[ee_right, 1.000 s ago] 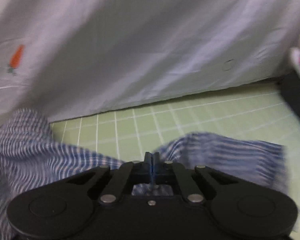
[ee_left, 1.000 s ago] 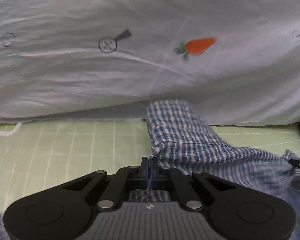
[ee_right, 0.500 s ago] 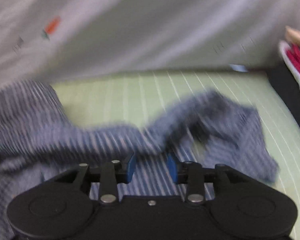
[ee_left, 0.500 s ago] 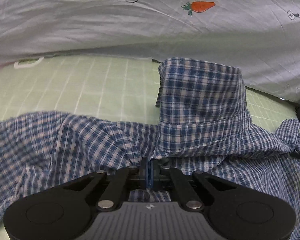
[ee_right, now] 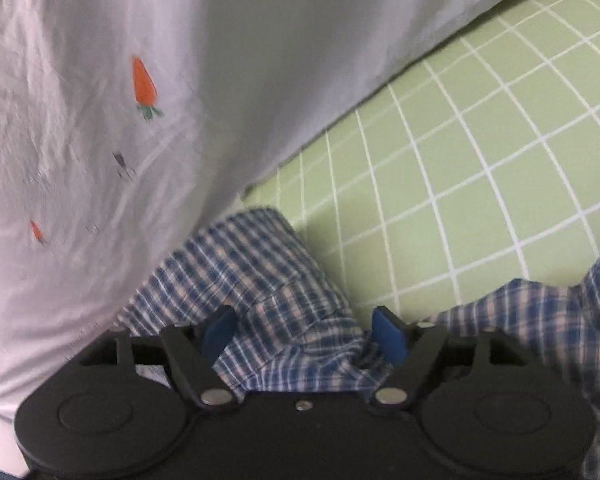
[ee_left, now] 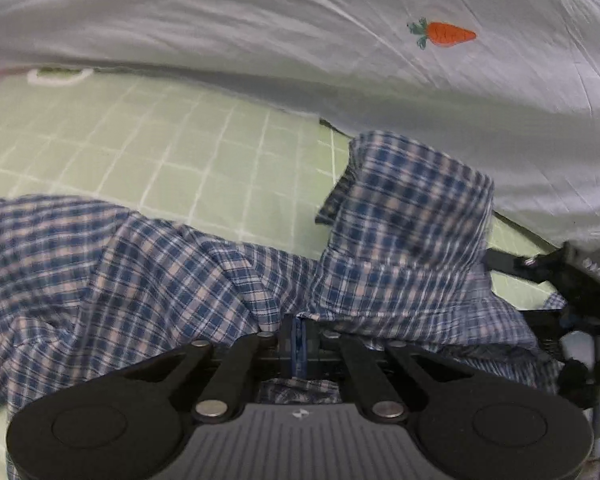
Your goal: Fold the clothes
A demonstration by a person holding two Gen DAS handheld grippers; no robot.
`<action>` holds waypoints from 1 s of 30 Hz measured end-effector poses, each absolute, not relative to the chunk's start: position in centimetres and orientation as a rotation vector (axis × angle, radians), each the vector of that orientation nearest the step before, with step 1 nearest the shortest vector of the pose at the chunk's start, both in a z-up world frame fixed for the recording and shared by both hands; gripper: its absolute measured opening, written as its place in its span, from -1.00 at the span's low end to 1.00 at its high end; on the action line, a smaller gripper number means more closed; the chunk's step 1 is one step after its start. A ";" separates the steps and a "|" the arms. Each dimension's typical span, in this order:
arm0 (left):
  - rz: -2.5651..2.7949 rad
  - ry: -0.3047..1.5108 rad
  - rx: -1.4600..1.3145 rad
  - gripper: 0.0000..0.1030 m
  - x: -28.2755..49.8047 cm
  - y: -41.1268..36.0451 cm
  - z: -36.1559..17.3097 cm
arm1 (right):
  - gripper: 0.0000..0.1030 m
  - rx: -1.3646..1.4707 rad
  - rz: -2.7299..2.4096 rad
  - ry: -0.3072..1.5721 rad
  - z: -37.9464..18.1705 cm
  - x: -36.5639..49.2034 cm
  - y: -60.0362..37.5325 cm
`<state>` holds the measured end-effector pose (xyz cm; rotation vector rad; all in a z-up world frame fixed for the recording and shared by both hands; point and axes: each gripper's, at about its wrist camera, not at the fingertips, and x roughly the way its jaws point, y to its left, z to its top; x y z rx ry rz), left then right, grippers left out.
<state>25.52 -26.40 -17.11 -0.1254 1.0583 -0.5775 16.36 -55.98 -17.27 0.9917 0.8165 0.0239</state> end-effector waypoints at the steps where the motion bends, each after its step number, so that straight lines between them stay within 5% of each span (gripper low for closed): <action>1: -0.585 1.056 -0.110 -0.97 25.5 -26.6 -17.0 | 0.23 0.969 0.027 0.798 -16.7 16.6 -56.0; 2: -0.590 1.050 -0.085 -0.97 25.6 -26.9 -16.7 | -0.28 0.942 0.029 0.776 -16.1 16.9 -56.1; 5: -0.617 0.996 -0.042 -0.99 26.1 -27.8 -15.3 | -0.91 0.864 0.036 0.709 -14.2 17.7 -56.4; 12: -0.671 0.784 0.075 -1.00 32.3 -33.6 -10.5 | -0.94 0.715 0.004 0.568 -10.2 21.8 -58.6; 18: -0.561 0.783 0.219 -0.97 37.1 -39.1 -14.2 | -0.93 0.454 -0.066 0.711 -13.0 27.9 -57.5; 21: -0.537 0.850 0.214 -0.83 37.2 -39.3 -15.8 | -0.60 0.363 -0.116 0.777 -14.3 28.5 -56.2; 23: -0.532 0.864 0.190 -0.46 36.3 -38.3 -15.6 | 0.22 0.333 -0.160 0.761 -13.5 25.3 -55.5; 25: -0.513 0.892 0.151 -0.27 34.6 -36.6 -15.1 | 0.68 0.303 -0.205 0.741 -12.6 22.0 -54.9; 30: -0.479 0.942 0.085 0.21 27.9 -31.7 -13.6 | 0.99 0.229 -0.316 0.691 -10.4 13.6 -53.3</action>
